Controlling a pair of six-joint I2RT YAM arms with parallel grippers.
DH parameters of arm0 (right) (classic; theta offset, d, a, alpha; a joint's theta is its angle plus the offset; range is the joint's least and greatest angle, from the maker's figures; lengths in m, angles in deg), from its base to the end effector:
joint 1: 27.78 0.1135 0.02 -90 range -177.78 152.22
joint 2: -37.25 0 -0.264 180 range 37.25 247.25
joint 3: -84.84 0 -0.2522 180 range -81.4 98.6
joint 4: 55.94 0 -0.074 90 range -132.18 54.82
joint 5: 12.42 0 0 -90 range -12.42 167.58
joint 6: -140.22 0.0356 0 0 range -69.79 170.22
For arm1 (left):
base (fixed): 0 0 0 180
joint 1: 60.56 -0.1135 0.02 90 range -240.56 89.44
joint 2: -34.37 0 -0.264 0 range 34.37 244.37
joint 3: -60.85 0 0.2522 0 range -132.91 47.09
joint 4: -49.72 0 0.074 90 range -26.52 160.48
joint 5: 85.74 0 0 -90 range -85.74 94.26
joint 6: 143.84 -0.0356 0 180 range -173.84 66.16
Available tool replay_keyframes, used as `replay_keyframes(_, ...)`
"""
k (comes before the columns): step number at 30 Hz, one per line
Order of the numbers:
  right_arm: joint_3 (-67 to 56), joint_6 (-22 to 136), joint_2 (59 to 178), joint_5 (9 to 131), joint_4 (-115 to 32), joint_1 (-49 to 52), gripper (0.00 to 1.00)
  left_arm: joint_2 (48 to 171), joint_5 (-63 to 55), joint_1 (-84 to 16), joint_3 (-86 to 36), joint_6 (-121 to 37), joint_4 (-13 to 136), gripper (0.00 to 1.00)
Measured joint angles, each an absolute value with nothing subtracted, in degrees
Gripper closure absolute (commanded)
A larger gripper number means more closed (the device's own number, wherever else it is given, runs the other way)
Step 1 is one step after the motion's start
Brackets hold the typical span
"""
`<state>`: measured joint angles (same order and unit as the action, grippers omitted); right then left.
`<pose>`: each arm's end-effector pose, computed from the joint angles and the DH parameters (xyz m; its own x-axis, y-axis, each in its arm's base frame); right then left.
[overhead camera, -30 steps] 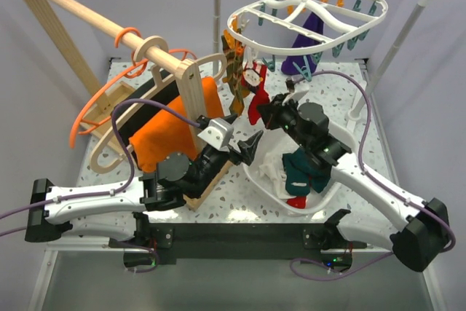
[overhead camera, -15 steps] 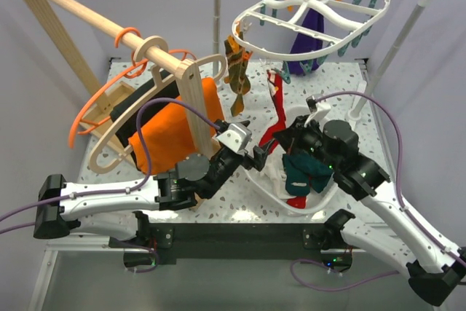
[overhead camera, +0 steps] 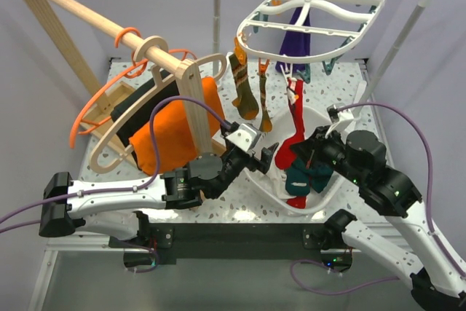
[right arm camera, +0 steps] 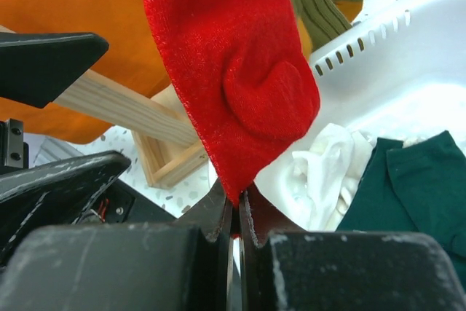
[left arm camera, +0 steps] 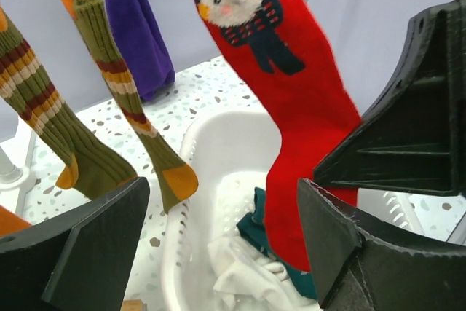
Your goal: Remove the socks clipped to the hanger
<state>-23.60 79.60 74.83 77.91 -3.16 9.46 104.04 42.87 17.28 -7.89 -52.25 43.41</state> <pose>0.0986 0.0747 0.3801 -0.5183 0.2222 -0.8258 -0.3977 0.7923 0.4628 0.0811 -0.2708 0.3665 0.0022 -0.1130 -0.9936 0.6333 0.7691 -0.0861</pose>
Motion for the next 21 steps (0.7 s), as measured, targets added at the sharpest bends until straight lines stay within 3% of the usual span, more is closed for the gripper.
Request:
replay_keyframes(6, -22.88, 80.45, 74.64, 77.96, -0.34, 9.46, 1.0, 104.19, 43.0, 17.19, -7.89, -50.0, 45.59, 0.11)
replay_keyframes(13, -20.3, 81.2, 74.75, 77.96, 1.54, 9.46, 1.0, 107.14, 28.77, 17.08, -7.87, -48.34, 45.0, 0.0)
replay_keyframes(21, -18.71, 81.74, 75.58, 77.89, 3.44, 9.46, 1.0, 111.97, 21.12, 17.08, -8.04, -45.92, 45.2, 0.01)
